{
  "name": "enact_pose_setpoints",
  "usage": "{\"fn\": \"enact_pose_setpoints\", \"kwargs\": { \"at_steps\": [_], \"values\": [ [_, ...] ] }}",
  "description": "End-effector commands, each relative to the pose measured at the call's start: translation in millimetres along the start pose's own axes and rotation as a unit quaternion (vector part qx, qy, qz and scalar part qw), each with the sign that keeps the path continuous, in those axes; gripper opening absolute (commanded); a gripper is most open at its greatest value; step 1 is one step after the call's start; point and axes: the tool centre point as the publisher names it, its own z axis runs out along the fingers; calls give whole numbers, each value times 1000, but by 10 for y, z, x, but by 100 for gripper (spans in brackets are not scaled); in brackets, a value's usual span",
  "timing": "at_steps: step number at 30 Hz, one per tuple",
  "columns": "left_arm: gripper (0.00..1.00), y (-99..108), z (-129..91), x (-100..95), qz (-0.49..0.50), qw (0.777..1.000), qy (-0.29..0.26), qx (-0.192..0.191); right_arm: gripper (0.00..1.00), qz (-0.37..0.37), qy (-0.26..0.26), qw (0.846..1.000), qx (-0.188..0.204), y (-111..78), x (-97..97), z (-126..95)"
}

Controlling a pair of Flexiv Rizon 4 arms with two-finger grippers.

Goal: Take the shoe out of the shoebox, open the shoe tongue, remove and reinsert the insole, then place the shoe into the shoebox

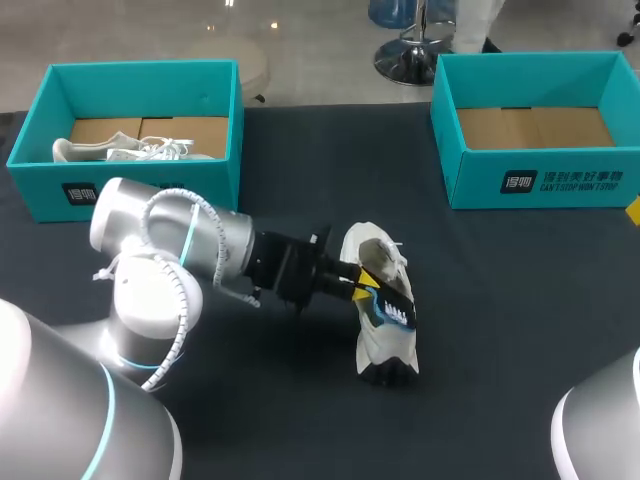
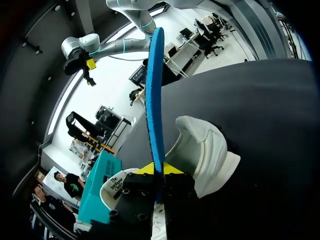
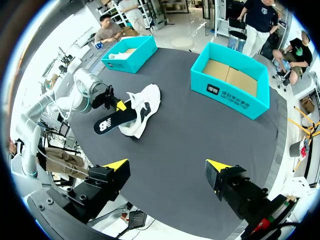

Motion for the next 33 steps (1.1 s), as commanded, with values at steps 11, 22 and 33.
{"fn": "enact_pose_setpoints", "kwargs": {
  "at_steps": [11,22,33],
  "values": [
    [0,-61,-17,1,9,1000,-6,-5,100,1,1,1000,4,31,-8,-6],
    [0,34,22,66,10,1000,3,-6,100,1,1,1000,4,31,-8,-6],
    [0,325,29,9,17,999,3,-31,100,1,1,1000,4,31,-8,-6]
  ]
}}
